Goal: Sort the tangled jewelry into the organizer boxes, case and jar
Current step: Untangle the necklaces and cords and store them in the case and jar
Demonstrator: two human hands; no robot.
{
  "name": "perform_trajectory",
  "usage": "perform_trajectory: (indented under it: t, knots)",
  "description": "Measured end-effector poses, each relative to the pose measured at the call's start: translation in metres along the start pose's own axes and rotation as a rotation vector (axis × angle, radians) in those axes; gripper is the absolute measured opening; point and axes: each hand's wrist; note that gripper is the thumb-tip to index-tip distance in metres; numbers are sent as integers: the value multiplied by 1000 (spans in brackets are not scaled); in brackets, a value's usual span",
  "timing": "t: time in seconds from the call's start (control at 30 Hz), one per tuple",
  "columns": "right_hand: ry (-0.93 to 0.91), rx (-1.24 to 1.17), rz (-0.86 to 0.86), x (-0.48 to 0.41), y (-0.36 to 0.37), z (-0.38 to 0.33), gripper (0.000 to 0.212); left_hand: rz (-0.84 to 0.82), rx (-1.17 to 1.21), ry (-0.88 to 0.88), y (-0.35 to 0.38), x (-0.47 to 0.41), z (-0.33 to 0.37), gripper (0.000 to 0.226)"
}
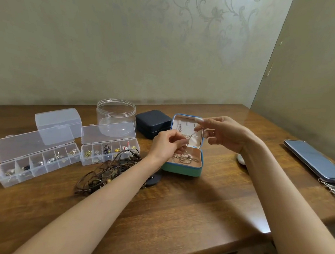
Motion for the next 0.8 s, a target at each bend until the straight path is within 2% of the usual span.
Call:
perform_trajectory:
  t: [0.13, 0.23, 0.37, 0.5, 0.6, 0.7, 0.77, 0.8]
  knots:
    - [17, 44, -5, -5, 0, 6, 28, 15, -65, 76, 0, 0, 2, 12]
    - [29, 53, -12, -10, 2, 10, 17, 57, -105, 162, 2, 2, 7, 10]
    - [-11, 5, -72, -10, 3, 10, 14, 105, -115, 278, 1, -3, 24, 7]
    - [-86, 70, -72, -10, -3, 8, 23, 52, -100, 192, -2, -11, 33, 8]
    - [-57, 268, 29, -10, -4, 11, 17, -59, -233, 38, -4, -9, 23, 10]
    - [-27, 322, 63, -10, -1, 18, 15, -187, -224, -34, -5, -4, 15, 12]
    - [-29, 343, 43, -10, 1, 25, 14, -167, -267, -2, -1, -5, 10, 12]
    - [-29, 370, 18, -11, 2, 29, 13, -88, -357, 53, -1, -9, 7, 15]
Point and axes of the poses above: each hand's wrist, its own x-axis away from the middle knuckle, its own y-axis out of the palm, z = x × y, and after that the axes turned 13 degrees about y, right-handed
